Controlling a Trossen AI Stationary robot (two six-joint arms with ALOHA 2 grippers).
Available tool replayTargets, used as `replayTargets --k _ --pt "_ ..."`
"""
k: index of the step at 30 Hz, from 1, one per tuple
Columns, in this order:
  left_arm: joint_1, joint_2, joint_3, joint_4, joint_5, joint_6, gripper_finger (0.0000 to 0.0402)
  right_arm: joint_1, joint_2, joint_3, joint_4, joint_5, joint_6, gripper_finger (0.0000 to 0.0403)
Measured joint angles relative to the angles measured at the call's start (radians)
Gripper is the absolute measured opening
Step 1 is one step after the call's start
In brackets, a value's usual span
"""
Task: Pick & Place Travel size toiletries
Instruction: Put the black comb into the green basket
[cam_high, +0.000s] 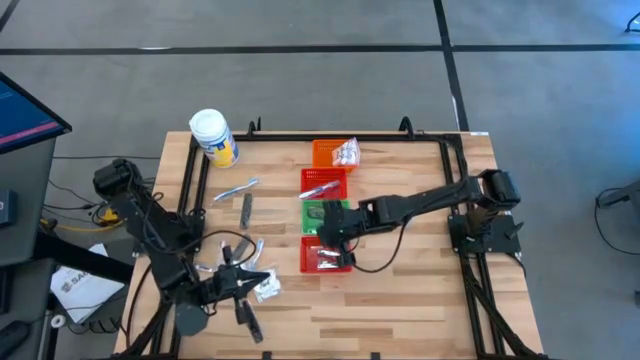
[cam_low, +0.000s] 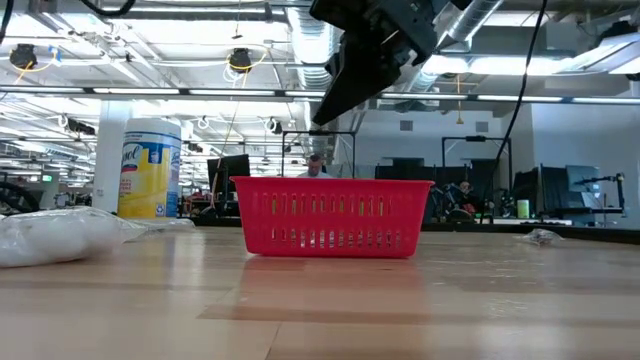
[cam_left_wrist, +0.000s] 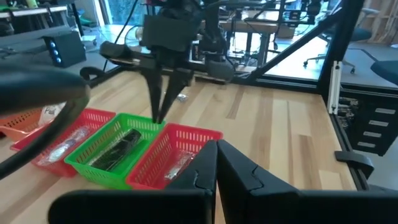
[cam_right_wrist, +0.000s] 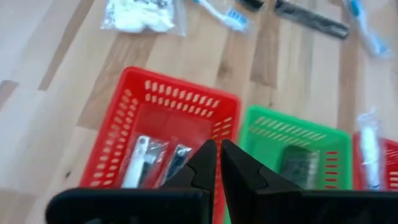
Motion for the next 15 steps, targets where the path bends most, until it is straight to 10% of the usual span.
replayTargets --k 15 --pt "0.159 0.0 0.0 -0.003 0.185 0.007 0.0 0.123 0.0 0.0 -0.124 0.0 0.118 0.0011"
